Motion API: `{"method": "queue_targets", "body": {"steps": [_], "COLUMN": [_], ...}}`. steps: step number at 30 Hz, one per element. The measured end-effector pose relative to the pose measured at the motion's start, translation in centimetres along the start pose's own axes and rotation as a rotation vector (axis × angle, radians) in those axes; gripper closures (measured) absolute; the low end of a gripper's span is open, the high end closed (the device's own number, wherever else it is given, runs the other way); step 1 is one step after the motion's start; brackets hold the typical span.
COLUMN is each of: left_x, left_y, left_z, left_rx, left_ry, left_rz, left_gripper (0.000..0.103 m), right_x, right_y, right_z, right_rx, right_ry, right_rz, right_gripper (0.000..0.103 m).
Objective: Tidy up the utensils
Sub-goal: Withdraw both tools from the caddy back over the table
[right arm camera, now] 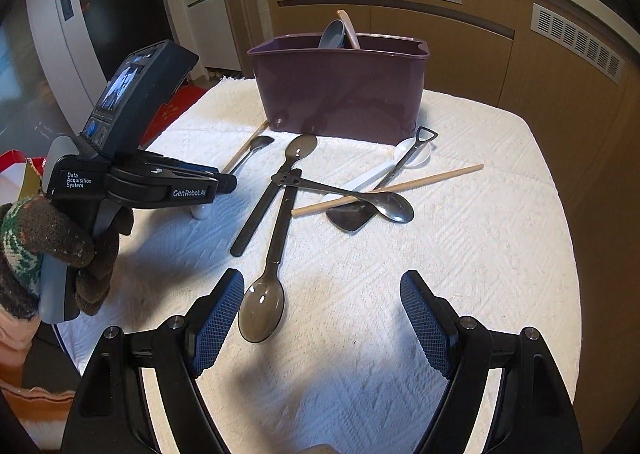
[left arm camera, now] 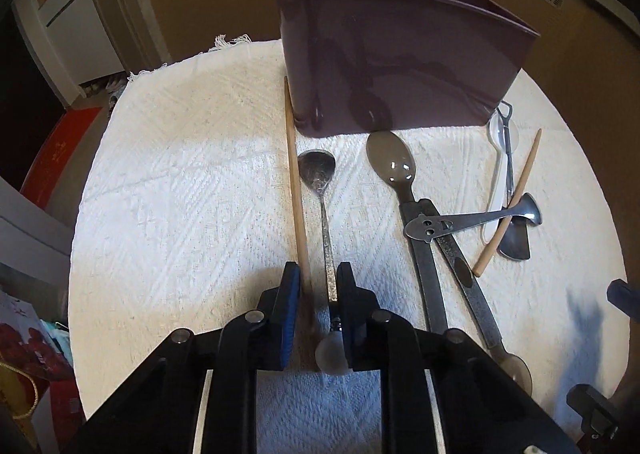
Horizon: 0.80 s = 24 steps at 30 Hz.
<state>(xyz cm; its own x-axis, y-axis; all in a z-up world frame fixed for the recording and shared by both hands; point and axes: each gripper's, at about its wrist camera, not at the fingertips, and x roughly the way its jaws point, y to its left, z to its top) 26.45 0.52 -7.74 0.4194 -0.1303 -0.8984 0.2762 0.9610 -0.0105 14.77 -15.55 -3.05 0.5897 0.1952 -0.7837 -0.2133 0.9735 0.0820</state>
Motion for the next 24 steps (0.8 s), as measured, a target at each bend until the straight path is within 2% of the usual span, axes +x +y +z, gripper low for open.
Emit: {"method": "queue_targets", "body": {"steps": [4, 8, 11, 15, 20, 21, 22, 23, 24], "left_x": [-2.1, -6.0, -8.5, -9.5, -9.7, -9.5, -9.4, -9.2, -9.1], "left_y": [1.0, 1.8, 2.1, 2.6, 3.6, 3.9, 4.1, 4.4, 4.5], "left_z": [-1.2, -3.8, -6.3, -9.2, -11.7, -12.1, -12.5, -12.8, -13.2], "left_rx": [-0.035, -0.066, -0.087, -0.108, -0.176, -0.185, -0.193, -0.200, -0.199], "left_ry": [-0.060, -0.158, -0.199, -0.180, -0.145, -0.137, -0.130, -0.122, -0.118], "left_rz": [-0.016, -0.024, -0.043, -0.074, -0.062, -0.055, -0.047, -0.037, -0.030], "left_gripper": [0.100, 0.100, 0.100, 0.100, 0.098, 0.094, 0.082, 0.073, 0.055], "right_x": [-0.5, -1.0, -1.0, -0.3, 1.2, 1.7, 2.1, 2.5, 2.8], "right_y": [-0.2, -0.4, -0.3, 0.9, 3.4, 3.9, 4.3, 4.6, 4.9], "right_z": [-0.1, -0.2, -0.2, -0.3, -0.3, -0.4, -0.5, -0.6, -0.7], "right_rx": [0.003, 0.015, 0.024, 0.009, -0.023, -0.026, -0.027, -0.030, -0.032], "right_ry": [-0.011, -0.023, -0.025, -0.006, 0.006, 0.013, 0.019, 0.025, 0.031], "right_rz": [-0.004, -0.008, 0.005, 0.037, 0.064, 0.066, 0.064, 0.058, 0.053], "right_gripper": [0.022, 0.022, 0.022, 0.022, 0.023, 0.024, 0.026, 0.034, 0.043]}}
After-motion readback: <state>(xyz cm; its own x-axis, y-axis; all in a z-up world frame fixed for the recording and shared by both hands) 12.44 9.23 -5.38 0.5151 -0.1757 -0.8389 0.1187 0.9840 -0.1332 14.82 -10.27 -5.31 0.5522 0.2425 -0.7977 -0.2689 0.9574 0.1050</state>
